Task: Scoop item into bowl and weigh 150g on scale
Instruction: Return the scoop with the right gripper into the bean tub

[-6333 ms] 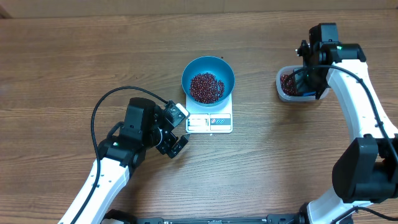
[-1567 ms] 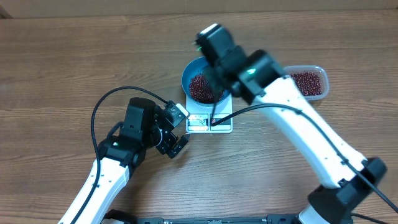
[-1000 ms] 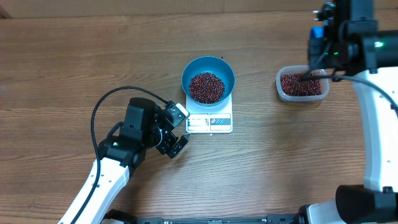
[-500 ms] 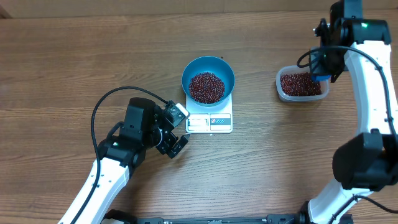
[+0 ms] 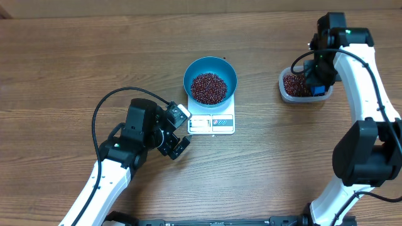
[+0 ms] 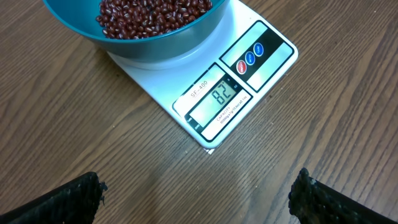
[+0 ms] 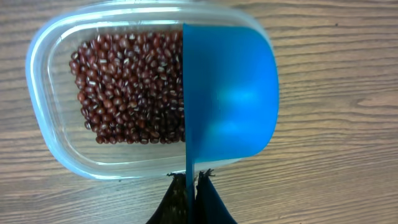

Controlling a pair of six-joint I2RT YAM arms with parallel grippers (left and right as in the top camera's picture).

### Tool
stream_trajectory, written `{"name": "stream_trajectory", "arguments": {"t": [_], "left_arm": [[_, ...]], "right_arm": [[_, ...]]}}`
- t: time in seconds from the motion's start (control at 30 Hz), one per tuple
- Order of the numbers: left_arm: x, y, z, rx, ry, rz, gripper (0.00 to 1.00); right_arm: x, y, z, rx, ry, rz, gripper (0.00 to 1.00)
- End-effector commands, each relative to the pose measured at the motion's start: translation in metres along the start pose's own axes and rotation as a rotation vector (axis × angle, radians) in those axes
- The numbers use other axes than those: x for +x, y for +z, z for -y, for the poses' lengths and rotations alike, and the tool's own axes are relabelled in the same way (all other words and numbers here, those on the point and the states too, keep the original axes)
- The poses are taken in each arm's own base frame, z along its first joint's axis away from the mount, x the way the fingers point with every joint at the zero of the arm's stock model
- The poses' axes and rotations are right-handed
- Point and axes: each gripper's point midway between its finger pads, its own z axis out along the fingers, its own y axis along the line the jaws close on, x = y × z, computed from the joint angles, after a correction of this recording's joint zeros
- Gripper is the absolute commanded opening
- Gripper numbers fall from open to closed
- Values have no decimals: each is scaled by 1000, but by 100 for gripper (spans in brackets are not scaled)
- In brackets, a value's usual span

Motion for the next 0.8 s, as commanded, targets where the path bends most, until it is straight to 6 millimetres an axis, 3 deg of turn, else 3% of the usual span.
{"name": "stream_trajectory", "arguments": {"t": [0.0,0.3,0.47,0.77], "left_arm": [[4,2,0,4,12,-11,100],[4,2,0,4,12,-11,100],[4,2,0,4,12,-11,99],[4,2,0,4,12,-11,100]], "right_arm": [[7,12,-2,45,-3,-27,4],[13,12,-31,8,-72,-42,4],[17,10,-55,-106,-151,-52,4],[18,7,-72,-242,-165,-49,4]]}}
